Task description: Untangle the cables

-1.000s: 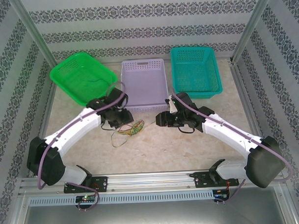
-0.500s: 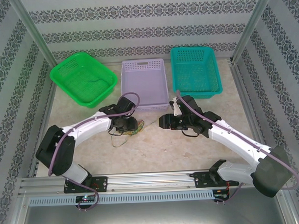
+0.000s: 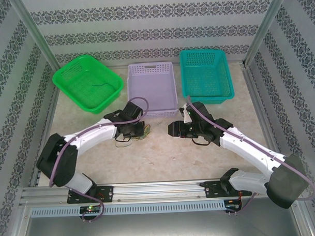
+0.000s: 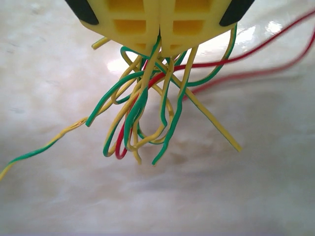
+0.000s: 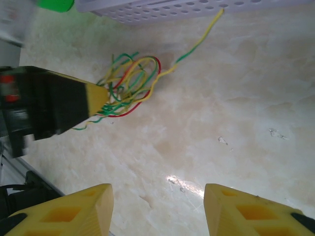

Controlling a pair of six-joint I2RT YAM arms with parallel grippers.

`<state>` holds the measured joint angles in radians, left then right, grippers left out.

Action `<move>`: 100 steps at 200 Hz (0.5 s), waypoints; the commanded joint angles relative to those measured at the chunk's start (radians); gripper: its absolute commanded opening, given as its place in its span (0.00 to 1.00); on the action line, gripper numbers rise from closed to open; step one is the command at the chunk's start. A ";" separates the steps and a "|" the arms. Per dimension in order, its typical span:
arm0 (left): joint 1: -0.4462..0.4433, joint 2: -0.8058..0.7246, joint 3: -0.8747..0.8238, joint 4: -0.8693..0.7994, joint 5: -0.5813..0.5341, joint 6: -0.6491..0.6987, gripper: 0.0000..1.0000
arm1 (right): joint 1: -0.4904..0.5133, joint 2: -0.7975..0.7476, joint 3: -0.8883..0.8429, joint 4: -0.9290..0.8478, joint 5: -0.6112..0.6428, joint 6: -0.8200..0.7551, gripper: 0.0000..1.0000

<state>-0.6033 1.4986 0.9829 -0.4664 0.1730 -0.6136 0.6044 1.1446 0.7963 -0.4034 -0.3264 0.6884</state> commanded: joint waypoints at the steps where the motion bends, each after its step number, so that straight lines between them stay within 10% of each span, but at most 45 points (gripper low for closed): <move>1: -0.018 -0.070 0.084 0.035 0.095 0.051 0.00 | -0.039 -0.040 -0.021 0.041 -0.004 0.088 0.52; 100: -0.033 0.031 0.232 0.138 0.284 -0.112 0.00 | -0.100 -0.024 -0.091 0.355 -0.068 0.418 0.52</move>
<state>-0.6125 1.5070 1.1694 -0.3977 0.4110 -0.6754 0.5064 1.1049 0.7353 -0.1440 -0.3908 1.0306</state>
